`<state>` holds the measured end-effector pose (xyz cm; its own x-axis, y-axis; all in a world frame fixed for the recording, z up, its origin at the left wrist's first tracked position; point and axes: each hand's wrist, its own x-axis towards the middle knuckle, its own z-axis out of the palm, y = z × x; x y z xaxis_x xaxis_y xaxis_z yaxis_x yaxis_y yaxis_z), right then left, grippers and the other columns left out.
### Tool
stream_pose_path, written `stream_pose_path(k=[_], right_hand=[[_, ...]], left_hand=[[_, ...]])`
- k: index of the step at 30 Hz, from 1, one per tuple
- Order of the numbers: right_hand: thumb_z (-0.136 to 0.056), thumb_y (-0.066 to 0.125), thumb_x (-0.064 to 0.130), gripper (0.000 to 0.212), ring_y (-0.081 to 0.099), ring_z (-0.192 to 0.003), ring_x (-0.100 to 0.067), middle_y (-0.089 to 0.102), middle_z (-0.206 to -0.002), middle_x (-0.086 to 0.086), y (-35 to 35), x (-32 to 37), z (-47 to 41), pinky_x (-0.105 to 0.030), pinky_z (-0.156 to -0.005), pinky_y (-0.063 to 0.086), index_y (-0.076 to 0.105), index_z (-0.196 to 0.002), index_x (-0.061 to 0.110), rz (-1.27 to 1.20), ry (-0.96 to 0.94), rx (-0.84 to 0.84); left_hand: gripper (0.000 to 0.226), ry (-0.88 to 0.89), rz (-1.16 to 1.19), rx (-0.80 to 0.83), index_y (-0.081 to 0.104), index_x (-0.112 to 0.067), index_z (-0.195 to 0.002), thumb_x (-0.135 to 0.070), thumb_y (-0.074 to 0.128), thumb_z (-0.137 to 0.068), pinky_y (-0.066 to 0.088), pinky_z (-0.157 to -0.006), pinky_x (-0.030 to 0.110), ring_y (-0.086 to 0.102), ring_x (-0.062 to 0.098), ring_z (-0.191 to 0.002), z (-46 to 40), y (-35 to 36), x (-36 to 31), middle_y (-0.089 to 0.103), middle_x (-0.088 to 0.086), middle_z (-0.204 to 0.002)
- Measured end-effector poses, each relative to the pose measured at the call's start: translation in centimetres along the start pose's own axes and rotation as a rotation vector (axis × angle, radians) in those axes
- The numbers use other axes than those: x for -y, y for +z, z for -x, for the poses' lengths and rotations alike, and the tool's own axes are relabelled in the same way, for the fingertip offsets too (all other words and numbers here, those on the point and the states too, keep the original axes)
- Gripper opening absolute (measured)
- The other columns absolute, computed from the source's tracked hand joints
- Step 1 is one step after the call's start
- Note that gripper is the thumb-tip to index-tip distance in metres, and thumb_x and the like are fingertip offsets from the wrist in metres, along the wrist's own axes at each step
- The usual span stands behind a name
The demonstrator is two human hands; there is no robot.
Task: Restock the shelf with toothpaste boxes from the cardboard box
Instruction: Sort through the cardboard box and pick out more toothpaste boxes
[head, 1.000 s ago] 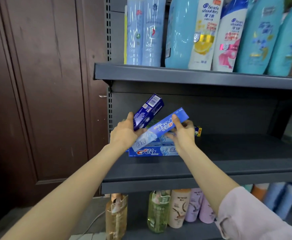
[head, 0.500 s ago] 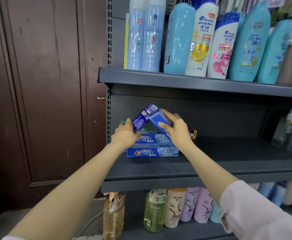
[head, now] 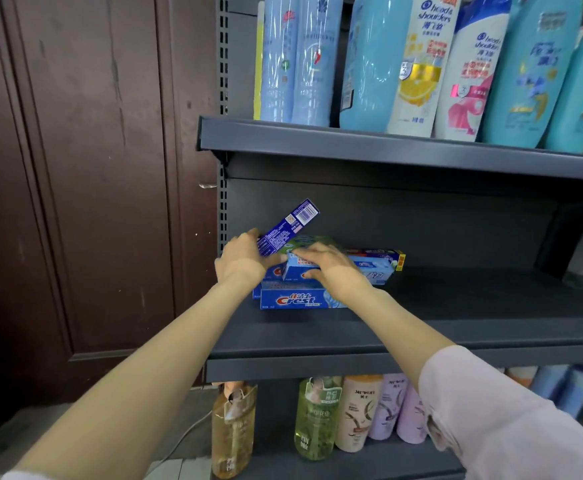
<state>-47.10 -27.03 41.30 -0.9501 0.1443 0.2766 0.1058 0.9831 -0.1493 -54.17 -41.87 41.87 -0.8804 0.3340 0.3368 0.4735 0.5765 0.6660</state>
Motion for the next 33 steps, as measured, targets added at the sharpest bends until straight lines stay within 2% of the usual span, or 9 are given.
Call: stream_pose_path(k=[4,9,12,17,20,23,26,29,33], right_hand=[[-0.095,0.051,0.019,0.039,0.039,-0.114,-0.011,0.039,-0.137,-0.006,1.5,0.5,-0.1,-0.016,-0.092,0.039,0.05,-0.134,0.018,-0.194,0.053,-0.097],[-0.097,0.049,0.025,0.038,0.033,-0.129,-0.023,0.042,-0.135,-0.005,3.7,0.6,0.7,-0.036,-0.103,0.034,0.05,-0.134,0.017,0.04,0.2,-0.305],[-0.099,0.044,0.02,0.036,0.04,-0.127,-0.022,0.047,-0.136,-0.006,4.8,0.5,1.4,-0.032,-0.102,0.036,0.05,-0.134,0.012,-0.06,0.111,-0.385],[-0.098,0.04,0.005,0.037,0.049,-0.123,-0.023,0.053,-0.135,-0.006,3.8,0.3,1.0,-0.028,-0.103,0.037,0.053,-0.132,0.01,-0.193,-0.096,-0.263],[-0.096,0.041,0.002,0.032,0.054,-0.117,-0.022,0.06,-0.125,-0.007,3.1,0.5,1.0,-0.027,-0.098,0.041,0.062,-0.119,0.009,-0.5,0.02,-0.289],[-0.096,0.05,0.012,0.017,0.061,-0.11,-0.028,0.066,-0.11,-0.013,1.8,0.6,1.8,-0.034,-0.093,0.05,0.062,-0.106,0.007,-1.155,0.285,-0.457],[-0.091,0.058,0.033,0.034,0.065,-0.101,-0.029,0.065,-0.108,-0.015,0.1,-0.1,2.5,-0.038,-0.083,0.055,0.048,-0.117,0.013,-1.636,0.45,-0.378],[-0.091,0.06,0.02,0.033,0.065,-0.088,-0.026,0.062,-0.103,-0.013,-1.3,-1.1,3.6,-0.035,-0.071,0.059,0.043,-0.119,0.013,-1.812,0.465,-0.409],[-0.091,0.059,0.012,0.04,0.062,-0.092,-0.024,0.058,-0.111,-0.014,-2.1,-3.3,5.3,-0.034,-0.063,0.058,0.041,-0.127,0.017,-1.899,0.456,-0.515]], left_hand=[[0.064,0.045,-0.091,0.004,0.052,-0.026,-0.127,-0.05,0.075,-0.072,0.049,-0.091,0.043,0.058,0.027,-0.111,-0.2,0.4,0.4,0.062,0.005,-0.12],[0.066,0.066,-0.226,0.028,0.048,-0.027,-0.131,-0.047,0.075,-0.074,0.045,-0.096,0.043,0.053,0.029,-0.117,-0.6,1.1,0.5,0.057,0.007,-0.125],[0.066,0.058,-0.215,0.026,0.048,-0.026,-0.13,-0.047,0.075,-0.074,0.046,-0.095,0.042,0.053,0.029,-0.117,-0.6,1.1,0.8,0.057,0.007,-0.126],[0.066,0.092,-0.249,-0.038,0.046,-0.028,-0.131,-0.047,0.074,-0.075,0.039,-0.097,0.042,0.05,0.029,-0.12,-0.4,0.7,0.7,0.055,0.008,-0.126],[0.066,0.104,-0.288,-0.034,0.045,-0.029,-0.131,-0.045,0.074,-0.074,0.037,-0.099,0.042,0.047,0.028,-0.122,-0.1,0.5,0.5,0.053,0.007,-0.128],[0.066,0.176,-0.359,-0.062,0.042,-0.029,-0.133,-0.043,0.072,-0.077,0.034,-0.1,0.043,0.043,0.026,-0.124,0.7,0.5,0.1,0.049,0.005,-0.13],[0.068,0.389,-0.486,-0.158,0.038,-0.028,-0.136,-0.045,0.069,-0.078,0.033,-0.097,0.04,0.041,0.025,-0.122,1.5,0.9,-0.8,0.047,0.004,-0.13],[0.073,0.566,-0.573,-0.238,0.04,-0.026,-0.137,-0.045,0.072,-0.075,0.032,-0.095,0.041,0.043,0.026,-0.119,2.3,1.9,-2.4,0.048,0.005,-0.128],[0.081,0.433,-0.532,-0.127,0.035,-0.023,-0.137,-0.055,0.07,-0.072,0.035,-0.098,0.042,0.043,0.028,-0.121,2.4,2.5,-4.7,0.045,0.008,-0.13]])
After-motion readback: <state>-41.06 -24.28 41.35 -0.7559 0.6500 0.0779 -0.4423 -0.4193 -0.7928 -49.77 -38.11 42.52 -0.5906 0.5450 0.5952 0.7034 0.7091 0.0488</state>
